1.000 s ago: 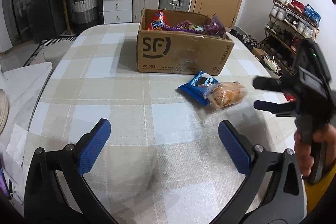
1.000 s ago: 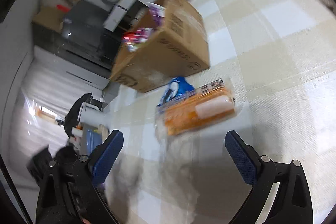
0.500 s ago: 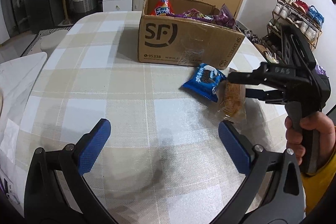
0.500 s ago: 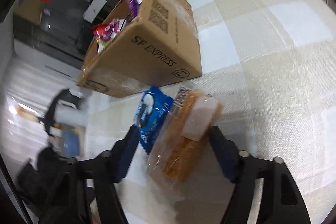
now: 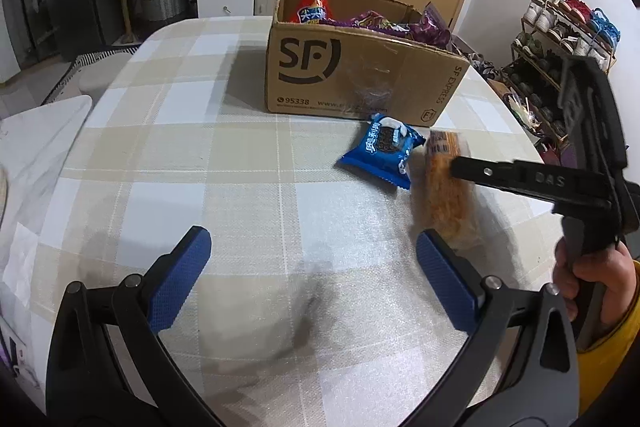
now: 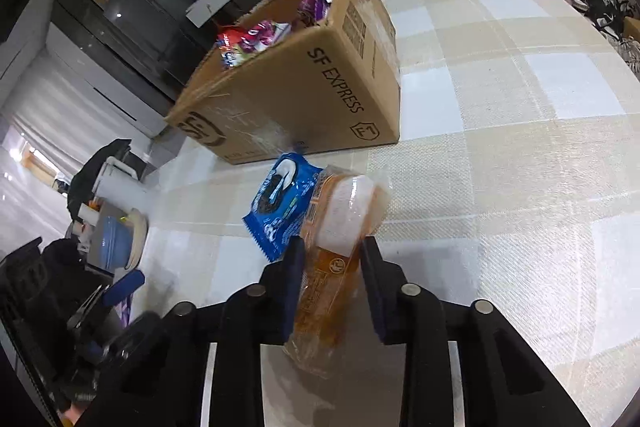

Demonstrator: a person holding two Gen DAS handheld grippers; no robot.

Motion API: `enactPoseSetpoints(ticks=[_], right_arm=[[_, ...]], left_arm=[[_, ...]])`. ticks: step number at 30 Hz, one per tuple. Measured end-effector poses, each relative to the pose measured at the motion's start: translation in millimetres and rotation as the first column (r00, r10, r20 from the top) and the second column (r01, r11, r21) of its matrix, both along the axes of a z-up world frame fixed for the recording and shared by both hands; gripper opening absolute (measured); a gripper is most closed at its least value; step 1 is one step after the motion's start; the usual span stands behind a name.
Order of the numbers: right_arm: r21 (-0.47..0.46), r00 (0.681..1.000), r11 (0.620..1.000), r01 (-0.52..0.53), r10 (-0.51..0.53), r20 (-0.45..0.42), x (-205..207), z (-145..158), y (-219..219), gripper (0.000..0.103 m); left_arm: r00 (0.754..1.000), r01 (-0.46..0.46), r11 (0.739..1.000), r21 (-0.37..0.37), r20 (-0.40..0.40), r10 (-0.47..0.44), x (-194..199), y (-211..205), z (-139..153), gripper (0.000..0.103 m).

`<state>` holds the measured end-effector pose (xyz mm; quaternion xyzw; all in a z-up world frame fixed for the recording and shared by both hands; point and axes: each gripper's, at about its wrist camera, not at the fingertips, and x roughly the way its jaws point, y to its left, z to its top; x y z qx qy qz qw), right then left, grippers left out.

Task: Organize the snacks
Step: 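Lift the bread packet with the right gripper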

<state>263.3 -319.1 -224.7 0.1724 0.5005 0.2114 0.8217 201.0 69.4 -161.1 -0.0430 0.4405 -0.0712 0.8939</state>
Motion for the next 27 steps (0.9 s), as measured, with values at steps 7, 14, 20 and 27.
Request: enactPoseSetpoints(ticks=[7, 14, 20, 27], right_arm=[[0.004, 0.998, 0.999, -0.036, 0.036, 0.046, -29.5, 2.3, -13.9, 0.014], [0.012, 0.999, 0.999, -0.038, 0.038, 0.037, -37.9, 0.9, -21.3, 0.011], [-0.034, 0.999, 0.999, -0.041, 0.042, 0.032, -31.8, 2.9, -13.3, 0.013], [-0.127, 0.998, 0.990, -0.057, 0.058, 0.009, -24.2, -0.5, 10.6, 0.039]], left_arm=[[1.000, -0.010, 1.000, 0.015, 0.006, 0.010, -4.5, -0.7, 4.3, 0.102], [1.000, -0.016, 0.999, 0.031, 0.015, 0.015, -7.8, -0.2, 7.3, 0.102], [1.000, -0.015, 0.999, 0.028, 0.009, 0.015, -9.0, 0.9, 7.2, 0.102], [1.000, -0.016, 1.000, 0.025, 0.005, 0.016, -9.6, 4.1, 5.3, 0.102]])
